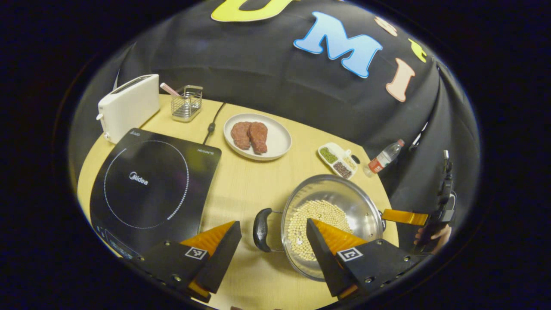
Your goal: First push the handle of the pot to place it horizontally, then grasp the pot with both hands and set it on the induction cooktop.
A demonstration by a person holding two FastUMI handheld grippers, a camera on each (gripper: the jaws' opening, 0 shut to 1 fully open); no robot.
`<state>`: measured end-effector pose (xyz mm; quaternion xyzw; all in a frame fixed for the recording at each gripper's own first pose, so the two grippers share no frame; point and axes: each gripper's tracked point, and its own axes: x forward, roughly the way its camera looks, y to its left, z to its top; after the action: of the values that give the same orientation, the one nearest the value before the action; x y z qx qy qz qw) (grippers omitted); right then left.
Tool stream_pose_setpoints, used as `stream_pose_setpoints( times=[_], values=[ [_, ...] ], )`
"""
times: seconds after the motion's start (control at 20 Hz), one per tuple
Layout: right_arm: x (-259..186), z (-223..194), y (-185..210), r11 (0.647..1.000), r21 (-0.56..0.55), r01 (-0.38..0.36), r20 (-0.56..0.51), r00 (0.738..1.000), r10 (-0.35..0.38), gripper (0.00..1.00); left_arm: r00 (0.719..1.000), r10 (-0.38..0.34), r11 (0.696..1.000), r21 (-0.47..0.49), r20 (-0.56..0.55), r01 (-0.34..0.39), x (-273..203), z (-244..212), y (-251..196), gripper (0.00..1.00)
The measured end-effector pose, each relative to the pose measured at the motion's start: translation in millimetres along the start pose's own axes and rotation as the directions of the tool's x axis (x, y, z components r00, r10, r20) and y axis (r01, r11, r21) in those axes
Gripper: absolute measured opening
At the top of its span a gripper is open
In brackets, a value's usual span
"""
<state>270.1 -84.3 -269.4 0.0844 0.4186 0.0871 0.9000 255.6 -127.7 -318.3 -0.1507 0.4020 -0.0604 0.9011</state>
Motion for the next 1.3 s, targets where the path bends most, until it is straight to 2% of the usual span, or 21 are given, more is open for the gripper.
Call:
stream_pose_setpoints(
  times=[0.1,0.15,0.2,0.35,0.4,0.45,0.55,0.6,0.7,0.75,0.8,0.85,0.9,0.95,1.0,1.05,1.1,1.15,1.2,1.3],
  values=[
    [10,-1,-2,1.0,-0.018,0.008,0.0,1.0,-0.008,0.98,1.0,0.003,1.0,-0.005,-0.028,-0.003,16,-7,-1,0.93],
    [14,-2,-2,1.0,-0.02,0.001,0.001,1.0,-0.001,0.98,0.999,-0.002,1.0,-0.006,-0.04,0.002,24,-10,-2,0.89],
    [19,-3,-2,1.0,-0.017,-0.005,0.0,1.0,0.005,0.98,0.999,-0.003,1.0,-0.003,-0.046,0.003,31,-12,-3,0.93],
    [31,-12,-1,0.999,-0.001,-0.032,-0.024,0.999,0.032,0.98,0.998,-0.006,1.0,0.011,-0.06,0.007,49,-14,-5,0.93],
    [36,-13,-1,0.999,0.003,-0.036,-0.024,0.999,0.036,0.94,0.998,-0.005,1.0,0.014,-0.063,0.005,55,-13,-5,0.93],
    [39,-14,-1,0.999,0.005,-0.038,-0.026,0.999,0.038,0.98,0.998,-0.001,1.0,0.017,-0.065,0.002,59,-15,-4,0.93],
    [40,-20,0,0.999,0.015,-0.049,-0.037,0.998,0.05,0.98,0.997,0.0,1.0,0.004,-0.077,0.0,67,-19,-3,0.91],
    [42,-20,1,0.998,0.026,-0.054,-0.032,0.998,0.055,0.93,0.996,0.017,1.0,-0.006,-0.083,-0.017,70,-20,-1,0.88],
    [44,-23,6,0.996,0.052,-0.076,-0.027,0.997,0.077,0.93,0.996,0.023,0.999,-0.024,-0.089,-0.025,74,-23,3,0.71],
    [48,-26,8,0.994,0.063,-0.085,-0.035,0.996,0.087,0.91,0.996,0.021,0.999,-0.038,-0.087,-0.024,76,-23,2,0.7],
    [49,-28,11,0.993,0.069,-0.092,-0.037,0.995,0.095,0.96,0.995,0.023,0.999,-0.046,-0.094,-0.027,75,-25,4,0.7],
    [49,-29,13,0.993,0.069,-0.099,-0.032,0.994,0.102,0.95,0.996,0.014,0.998,-0.054,-0.089,-0.019,77,-25,4,0.68],
    [51,-30,13,0.993,0.06,-0.099,-0.03,0.994,0.101,0.77,0.996,0.008,0.998,-0.057,-0.093,-0.014,77,-25,3,0.62],
    [52,-31,12,0.995,0.047,-0.093,-0.027,0.995,0.094,0.8,0.995,0.0,0.999,-0.051,-0.096,-0.005,77,-27,2,0.64],
    [53,-32,13,0.995,0.039,-0.089,-0.026,0.996,0.09,0.72,0.995,-0.002,0.999,-0.032,-0.102,-0.001,75,-28,3,0.64],
    [54,-31,9,0.997,0.03,-0.07,-0.019,0.997,0.071,0.72,0.995,0.0,1.0,-0.012,-0.102,-0.001,76,-28,3,0.65],
    [56,-31,4,0.999,0.023,-0.05,-0.013,0.999,0.05,0.77,0.994,0.002,1.0,0.009,-0.105,-0.001,75,-29,3,0.64],
    [57,-33,3,0.998,0.028,-0.055,-0.016,0.998,0.055,0.67,0.994,-0.001,1.0,0.028,-0.106,0.004,75,-30,3,0.59],
    [54,-32,4,0.998,0.035,-0.058,-0.02,0.998,0.059,0.63,0.995,-0.007,0.999,0.036,-0.1,0.011,76,-29,2,0.59],
    [55,-33,3,0.998,0.029,-0.047,-0.018,0.999,0.047,0.6,0.996,-0.013,0.999,0.031,-0.091,0.016,75,-29,3,0.53]
  ],
)
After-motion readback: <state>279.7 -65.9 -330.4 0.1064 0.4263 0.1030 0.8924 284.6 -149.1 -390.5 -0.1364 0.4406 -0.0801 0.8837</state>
